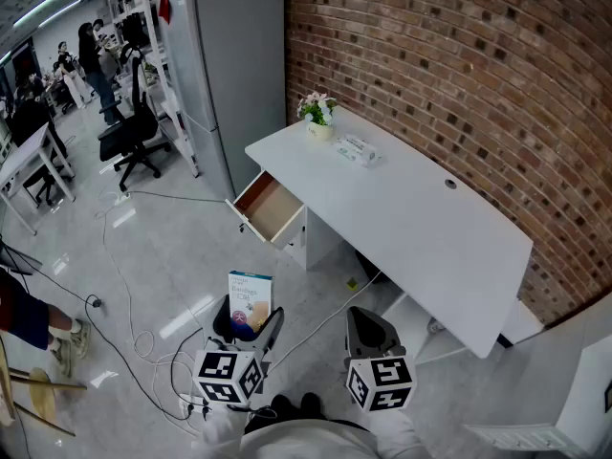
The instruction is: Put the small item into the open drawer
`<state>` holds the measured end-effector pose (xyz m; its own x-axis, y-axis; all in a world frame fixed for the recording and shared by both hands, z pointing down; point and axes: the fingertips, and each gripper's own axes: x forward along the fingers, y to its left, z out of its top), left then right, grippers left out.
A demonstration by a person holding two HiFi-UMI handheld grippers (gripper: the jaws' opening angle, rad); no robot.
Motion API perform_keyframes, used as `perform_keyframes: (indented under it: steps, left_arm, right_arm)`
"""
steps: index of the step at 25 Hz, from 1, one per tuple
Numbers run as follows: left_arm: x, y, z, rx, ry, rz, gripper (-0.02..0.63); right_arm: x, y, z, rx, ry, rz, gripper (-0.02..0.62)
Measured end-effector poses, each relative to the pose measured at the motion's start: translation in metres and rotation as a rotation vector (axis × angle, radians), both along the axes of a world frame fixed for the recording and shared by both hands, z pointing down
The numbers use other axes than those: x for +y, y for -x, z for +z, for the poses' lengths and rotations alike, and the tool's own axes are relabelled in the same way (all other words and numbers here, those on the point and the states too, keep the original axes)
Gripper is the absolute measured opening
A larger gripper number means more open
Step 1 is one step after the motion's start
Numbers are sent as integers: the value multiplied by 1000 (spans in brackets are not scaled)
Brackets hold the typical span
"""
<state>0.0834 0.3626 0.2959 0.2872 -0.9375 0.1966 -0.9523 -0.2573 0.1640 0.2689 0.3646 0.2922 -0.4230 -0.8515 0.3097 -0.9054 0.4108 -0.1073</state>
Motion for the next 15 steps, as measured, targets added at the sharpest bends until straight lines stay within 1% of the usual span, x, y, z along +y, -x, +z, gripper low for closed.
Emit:
perform_keyframes:
  steps: [7,15]
  left_arm:
    - [-3,-6,4,16,4,-19,445]
    - [0,-5,2,-8,1,-40,445]
  right_arm:
    - [-3,-3,5,-38,23,-36,26]
    - [-4,-3,1,-51,11,-53,26]
